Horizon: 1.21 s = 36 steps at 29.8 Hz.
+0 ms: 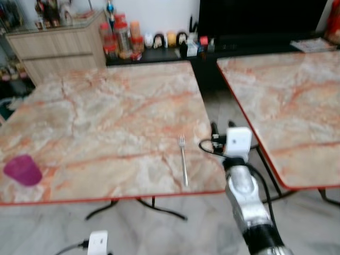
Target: Setting the table
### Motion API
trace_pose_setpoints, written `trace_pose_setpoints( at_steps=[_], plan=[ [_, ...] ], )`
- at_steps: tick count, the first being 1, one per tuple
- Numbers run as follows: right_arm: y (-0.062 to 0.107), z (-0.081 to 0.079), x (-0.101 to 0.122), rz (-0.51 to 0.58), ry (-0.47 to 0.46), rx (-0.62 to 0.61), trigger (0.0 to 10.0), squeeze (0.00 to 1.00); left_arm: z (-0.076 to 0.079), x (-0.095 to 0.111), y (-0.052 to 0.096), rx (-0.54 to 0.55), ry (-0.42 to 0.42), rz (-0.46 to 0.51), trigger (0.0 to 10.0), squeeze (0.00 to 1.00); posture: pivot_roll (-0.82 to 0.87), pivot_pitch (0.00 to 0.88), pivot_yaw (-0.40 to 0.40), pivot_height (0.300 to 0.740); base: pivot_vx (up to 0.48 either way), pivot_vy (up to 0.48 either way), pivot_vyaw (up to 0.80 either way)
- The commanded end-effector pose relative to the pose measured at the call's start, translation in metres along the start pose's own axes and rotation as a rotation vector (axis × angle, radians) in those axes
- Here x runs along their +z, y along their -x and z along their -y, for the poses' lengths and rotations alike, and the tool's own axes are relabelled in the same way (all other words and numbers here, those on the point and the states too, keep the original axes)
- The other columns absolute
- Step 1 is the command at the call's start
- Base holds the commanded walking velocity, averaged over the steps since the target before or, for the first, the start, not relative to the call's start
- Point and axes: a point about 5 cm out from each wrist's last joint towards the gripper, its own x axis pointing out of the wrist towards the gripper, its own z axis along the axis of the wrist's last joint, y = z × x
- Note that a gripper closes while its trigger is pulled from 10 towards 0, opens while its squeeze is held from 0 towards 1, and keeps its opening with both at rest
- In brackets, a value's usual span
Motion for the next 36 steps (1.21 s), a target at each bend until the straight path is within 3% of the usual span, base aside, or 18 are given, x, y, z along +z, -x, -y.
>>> trace_pose_setpoints(
  at_steps=[1, 10, 18, 28, 36],
  plan=[
    [0.004, -0.011, -0.004, -0.033, -0.012, 0.038, 10.0, 0.00, -0.008, -0.002, 0.001, 0.019, -0.002, -0.006, 10.0, 0.00, -0.02, 0.000, 0.035, 0.740, 0.000, 0.000, 0.00],
    [0.008, -0.013, -0.023, -0.165, -0.019, 0.034, 10.0, 0.00, -0.006, -0.004, 0.001, 0.014, -0.004, -0.014, 10.0, 0.00, -0.02, 0.000, 0.033, 0.740, 0.000, 0.000, 0.00],
    [-0.001, -0.025, -0.027, -0.226, -0.025, 0.108, 10.0, 0.00, -0.006, -0.004, 0.001, 0.018, -0.006, -0.017, 10.0, 0.00, -0.02, 0.000, 0.033, 0.740, 0.000, 0.000, 0.00],
    [-0.013, -0.030, -0.042, -0.363, -0.077, 0.091, 10.0, 0.00, -0.004, -0.001, 0.000, 0.011, -0.010, -0.017, 10.0, 0.00, -0.02, 0.000, 0.043, 0.740, 0.000, 0.000, 0.00],
    [-0.018, -0.038, -0.046, -0.412, -0.097, 0.116, 10.0, 0.00, -0.005, 0.001, 0.000, 0.015, -0.014, -0.015, 10.0, 0.00, -0.01, 0.000, 0.041, 0.740, 0.000, 0.000, 0.00]
  ],
)
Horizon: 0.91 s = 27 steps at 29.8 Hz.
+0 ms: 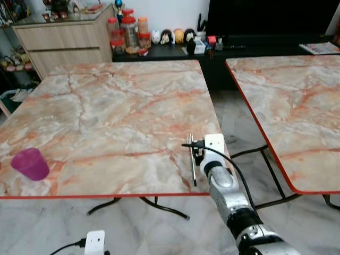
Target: Setting the table
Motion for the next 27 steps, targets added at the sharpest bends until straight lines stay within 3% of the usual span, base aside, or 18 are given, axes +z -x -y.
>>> trace_pose_setpoints(
  at_steps=[1, 8, 20, 27],
  plan=[
    [-0.003, -0.006, 0.004, 0.002, -0.015, 0.023, 10.0, 0.00, -0.003, -0.001, 0.000, 0.012, -0.007, -0.015, 10.0, 0.00, -0.01, 0.000, 0.041, 0.740, 0.000, 0.000, 0.00],
    [-0.005, -0.014, 0.008, 0.021, -0.012, 0.052, 10.0, 0.00, -0.003, -0.002, 0.000, 0.017, 0.012, -0.023, 10.0, 0.00, -0.01, 0.000, 0.036, 0.740, 0.000, 0.000, 0.00],
    [-0.003, -0.003, 0.010, 0.077, -0.030, 0.015, 10.0, 0.00, -0.002, -0.001, 0.000, 0.014, 0.012, -0.015, 10.0, 0.00, -0.02, 0.000, 0.042, 0.740, 0.000, 0.466, 0.00],
    [-0.003, 0.000, 0.009, 0.081, -0.032, -0.002, 10.0, 0.00, -0.002, -0.001, 0.000, 0.009, 0.003, -0.010, 10.0, 0.00, -0.01, 0.000, 0.043, 0.740, 0.000, 0.039, 0.00]
  ],
)
